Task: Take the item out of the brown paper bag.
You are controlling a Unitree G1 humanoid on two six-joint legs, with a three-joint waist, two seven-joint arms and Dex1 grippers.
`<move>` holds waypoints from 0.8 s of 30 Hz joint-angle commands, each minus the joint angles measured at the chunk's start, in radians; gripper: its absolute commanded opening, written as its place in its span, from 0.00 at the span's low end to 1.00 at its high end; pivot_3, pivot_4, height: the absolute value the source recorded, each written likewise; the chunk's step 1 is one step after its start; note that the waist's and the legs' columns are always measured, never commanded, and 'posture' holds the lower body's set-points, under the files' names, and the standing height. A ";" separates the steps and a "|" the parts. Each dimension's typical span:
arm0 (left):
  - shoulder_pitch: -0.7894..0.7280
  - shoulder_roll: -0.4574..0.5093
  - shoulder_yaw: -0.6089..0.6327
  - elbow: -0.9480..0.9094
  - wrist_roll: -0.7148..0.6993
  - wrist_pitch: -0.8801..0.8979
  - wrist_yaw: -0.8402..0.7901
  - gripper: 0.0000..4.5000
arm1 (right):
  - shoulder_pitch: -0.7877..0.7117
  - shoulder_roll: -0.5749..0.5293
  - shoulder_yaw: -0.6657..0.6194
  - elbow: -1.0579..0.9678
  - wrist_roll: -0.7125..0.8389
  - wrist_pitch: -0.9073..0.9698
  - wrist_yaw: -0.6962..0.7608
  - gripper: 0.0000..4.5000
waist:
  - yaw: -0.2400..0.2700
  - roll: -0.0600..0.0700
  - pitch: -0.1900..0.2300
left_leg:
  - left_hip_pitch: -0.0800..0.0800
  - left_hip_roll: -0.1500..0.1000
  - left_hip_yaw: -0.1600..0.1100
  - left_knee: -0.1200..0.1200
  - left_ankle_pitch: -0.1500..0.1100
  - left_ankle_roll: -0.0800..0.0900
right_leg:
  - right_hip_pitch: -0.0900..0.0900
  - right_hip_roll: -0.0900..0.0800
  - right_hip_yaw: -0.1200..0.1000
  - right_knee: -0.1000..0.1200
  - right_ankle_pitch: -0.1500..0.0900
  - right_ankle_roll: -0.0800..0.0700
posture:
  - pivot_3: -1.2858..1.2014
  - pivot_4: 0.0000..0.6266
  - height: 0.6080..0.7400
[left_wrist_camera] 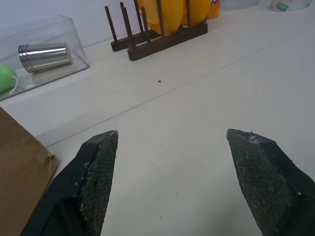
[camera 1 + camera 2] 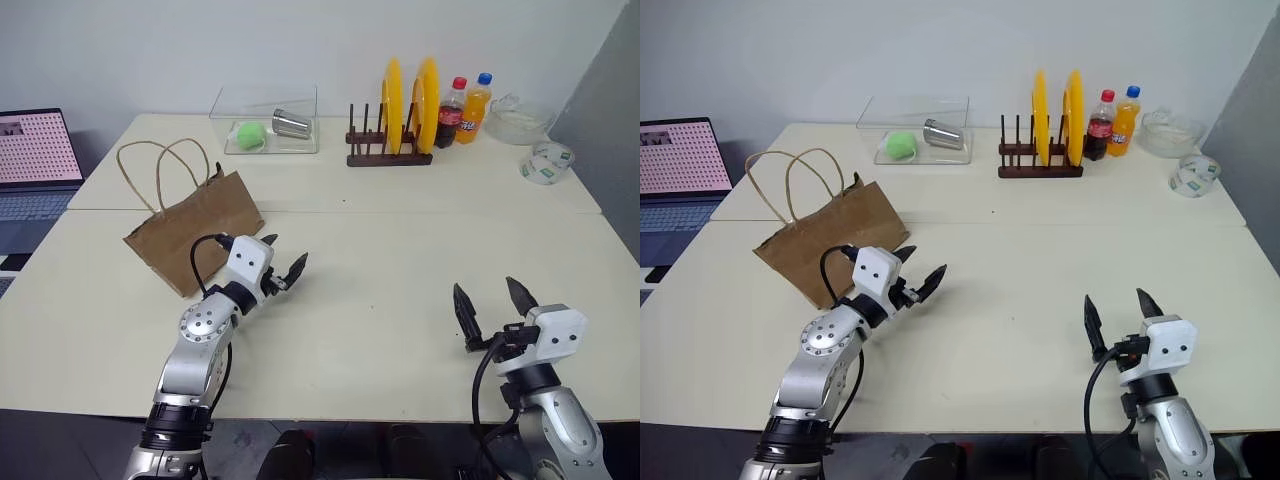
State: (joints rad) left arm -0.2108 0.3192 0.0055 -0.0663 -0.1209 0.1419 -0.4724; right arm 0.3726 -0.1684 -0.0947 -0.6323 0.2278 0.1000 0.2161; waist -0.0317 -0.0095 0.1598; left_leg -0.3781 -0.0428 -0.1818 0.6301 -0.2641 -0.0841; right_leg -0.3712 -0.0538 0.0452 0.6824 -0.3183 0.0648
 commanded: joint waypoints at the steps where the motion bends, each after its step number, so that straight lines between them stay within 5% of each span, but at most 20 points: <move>1: -0.020 -0.017 0.009 -0.030 -0.031 -0.020 0.000 0.82 | -0.018 -0.009 -0.015 -0.028 0.009 -0.001 0.000 1.00 | 0.000 0.000 0.000 | 0.000 0.000 0.000 0.000 0.000 0.000 | 0.000 0.000 0.000 0.000 0.000 0.000 | 0.52 0.24 1.00; 17: 0.013 -0.004 -0.004 -0.059 0.050 -0.059 0.058 0.82 | -0.052 -0.032 -0.025 0.003 0.038 0.031 0.016 1.00 | 0.000 0.000 0.000 | 0.000 0.000 0.000 0.000 0.000 0.000 | 0.000 0.000 0.000 0.000 0.000 0.000 | 0.52 0.24 1.00; 24: 0.063 0.004 0.089 -0.158 -0.005 -0.025 0.083 0.82 | -0.123 -0.130 -0.014 -0.039 0.116 0.118 0.109 1.00 | -0.001 0.000 0.000 | 0.000 0.001 0.001 0.000 0.000 0.000 | 0.000 0.000 0.001 0.000 0.000 0.000 | 0.52 0.24 1.00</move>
State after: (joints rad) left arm -0.1462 0.3116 0.0530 -0.1601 -0.1019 0.1098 -0.4054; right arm 0.2658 -0.2831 -0.1032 -0.6156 0.3075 0.2041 0.2973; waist -0.0324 -0.0096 0.1599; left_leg -0.3782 -0.0423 -0.1816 0.6301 -0.2641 -0.0840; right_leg -0.3712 -0.0536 0.0453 0.6823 -0.3183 0.0648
